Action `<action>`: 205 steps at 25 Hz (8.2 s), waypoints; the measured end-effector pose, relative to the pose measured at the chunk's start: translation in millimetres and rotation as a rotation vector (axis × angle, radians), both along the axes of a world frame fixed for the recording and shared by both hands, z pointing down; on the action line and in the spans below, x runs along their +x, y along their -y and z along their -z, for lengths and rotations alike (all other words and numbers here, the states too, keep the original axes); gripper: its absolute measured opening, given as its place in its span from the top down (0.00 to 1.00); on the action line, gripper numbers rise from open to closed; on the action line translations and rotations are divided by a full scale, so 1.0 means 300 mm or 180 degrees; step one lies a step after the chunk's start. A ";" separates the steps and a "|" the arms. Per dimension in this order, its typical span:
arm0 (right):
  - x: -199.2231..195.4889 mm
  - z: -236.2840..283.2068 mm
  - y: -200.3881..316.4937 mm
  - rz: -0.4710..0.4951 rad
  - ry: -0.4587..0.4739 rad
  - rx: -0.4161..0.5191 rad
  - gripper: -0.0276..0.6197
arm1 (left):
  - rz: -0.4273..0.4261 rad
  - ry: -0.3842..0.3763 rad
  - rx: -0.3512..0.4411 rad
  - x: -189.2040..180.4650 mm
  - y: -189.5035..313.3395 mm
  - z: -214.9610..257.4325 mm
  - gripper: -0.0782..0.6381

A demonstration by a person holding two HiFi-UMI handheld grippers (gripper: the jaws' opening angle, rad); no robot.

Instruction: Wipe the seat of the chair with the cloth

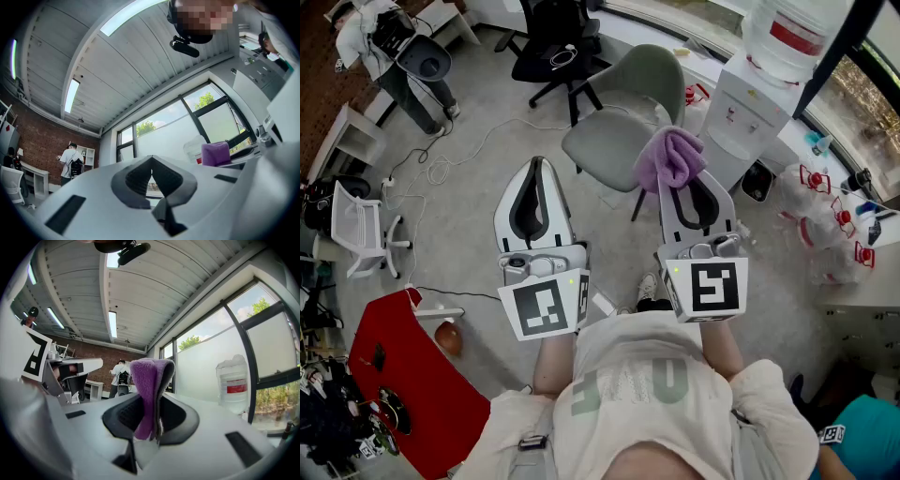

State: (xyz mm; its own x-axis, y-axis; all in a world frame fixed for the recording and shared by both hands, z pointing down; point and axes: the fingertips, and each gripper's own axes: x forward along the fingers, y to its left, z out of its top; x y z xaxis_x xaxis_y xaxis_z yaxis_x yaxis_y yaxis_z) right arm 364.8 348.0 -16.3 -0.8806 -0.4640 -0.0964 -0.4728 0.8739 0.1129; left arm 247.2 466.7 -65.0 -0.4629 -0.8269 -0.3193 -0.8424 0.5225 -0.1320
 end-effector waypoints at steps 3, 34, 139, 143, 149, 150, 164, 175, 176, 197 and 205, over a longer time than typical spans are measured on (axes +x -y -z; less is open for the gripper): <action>-0.019 -0.007 0.003 0.0021 -0.0008 -0.0035 0.82 | -0.0018 0.0008 -0.0003 -0.008 0.001 -0.002 0.87; -0.241 -0.201 0.292 0.0292 -0.0148 -0.0589 0.82 | 0.0216 -0.0408 -0.0277 -0.284 0.205 -0.207 0.87; -1.716 -2.404 1.373 -0.0746 -0.1261 -0.4628 0.82 | -0.2350 -0.0951 -0.1855 -1.411 1.709 -1.697 0.87; -1.646 -2.403 1.379 -0.0822 -0.1344 -0.4605 0.82 | -0.2343 -0.0926 -0.1882 -1.403 1.713 -1.701 0.87; -1.481 -2.400 1.389 -0.1035 -0.1566 -0.4510 0.82 | -0.2343 -0.0935 -0.1895 -1.367 1.724 -1.705 0.87; -1.444 -2.400 1.390 -0.1085 -0.1625 -0.4479 0.82 | -0.2350 -0.0936 -0.1898 -1.358 1.726 -1.706 0.87; -0.916 -2.386 1.369 -0.1912 -0.1975 -0.4442 0.82 | -0.2545 -0.0852 -0.1954 -1.236 1.743 -1.695 0.87; -0.682 -2.369 1.350 -0.2479 -0.2167 -0.4415 0.82 | -0.2566 -0.0786 -0.1977 -1.201 1.733 -1.688 0.87; -0.669 -2.366 1.349 -0.2515 -0.2201 -0.4402 0.82 | -0.2559 -0.0779 -0.1982 -1.205 1.732 -1.687 0.87; -1.351 -2.093 1.305 -0.1280 -0.1253 -0.4243 0.82 | -0.1968 -0.0689 -0.1886 -1.462 1.701 -1.662 0.87; -1.805 -2.261 1.093 -0.0390 -0.1318 -0.4734 0.82 | -0.1822 -0.0694 -0.1894 -1.559 1.669 -1.675 0.87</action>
